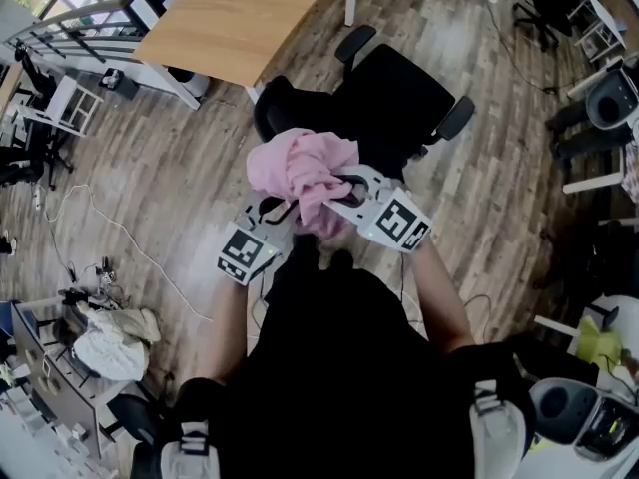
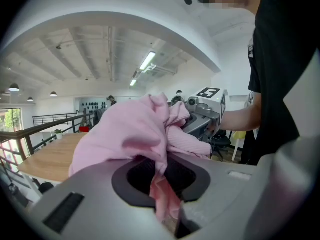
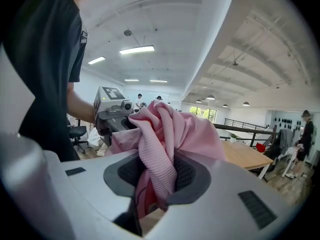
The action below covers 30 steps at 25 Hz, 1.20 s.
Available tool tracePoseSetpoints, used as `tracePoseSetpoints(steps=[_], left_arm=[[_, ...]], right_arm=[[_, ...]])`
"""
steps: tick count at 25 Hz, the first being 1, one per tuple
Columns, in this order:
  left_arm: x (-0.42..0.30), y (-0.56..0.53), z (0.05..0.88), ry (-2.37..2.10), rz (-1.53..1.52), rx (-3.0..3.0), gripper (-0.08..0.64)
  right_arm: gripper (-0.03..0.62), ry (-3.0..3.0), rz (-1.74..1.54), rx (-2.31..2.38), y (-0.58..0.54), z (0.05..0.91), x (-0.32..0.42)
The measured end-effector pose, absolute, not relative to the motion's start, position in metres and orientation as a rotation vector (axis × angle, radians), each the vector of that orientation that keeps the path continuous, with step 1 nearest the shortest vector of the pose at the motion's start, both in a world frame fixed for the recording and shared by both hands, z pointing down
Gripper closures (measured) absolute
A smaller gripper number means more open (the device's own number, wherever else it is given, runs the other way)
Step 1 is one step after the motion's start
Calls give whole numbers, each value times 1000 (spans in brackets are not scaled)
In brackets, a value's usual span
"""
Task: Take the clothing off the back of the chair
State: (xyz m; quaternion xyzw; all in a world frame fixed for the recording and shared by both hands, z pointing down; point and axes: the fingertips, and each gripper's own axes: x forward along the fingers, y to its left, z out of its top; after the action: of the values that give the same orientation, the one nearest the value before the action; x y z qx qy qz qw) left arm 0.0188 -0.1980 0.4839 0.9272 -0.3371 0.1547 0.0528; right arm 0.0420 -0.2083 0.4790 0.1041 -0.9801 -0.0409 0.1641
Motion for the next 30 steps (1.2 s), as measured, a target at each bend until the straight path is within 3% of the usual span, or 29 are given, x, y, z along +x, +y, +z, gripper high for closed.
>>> tracePoseSetpoints(steps=[13,30], left_arm=[[-1,-141,487,-1182,464,2709,514],[-81,-89,488,-1128,422,2750,515]], right_arm=[[482,-2871,-156,167,-154,476,21],[482,-2847,-77,216,-100,483,-58]])
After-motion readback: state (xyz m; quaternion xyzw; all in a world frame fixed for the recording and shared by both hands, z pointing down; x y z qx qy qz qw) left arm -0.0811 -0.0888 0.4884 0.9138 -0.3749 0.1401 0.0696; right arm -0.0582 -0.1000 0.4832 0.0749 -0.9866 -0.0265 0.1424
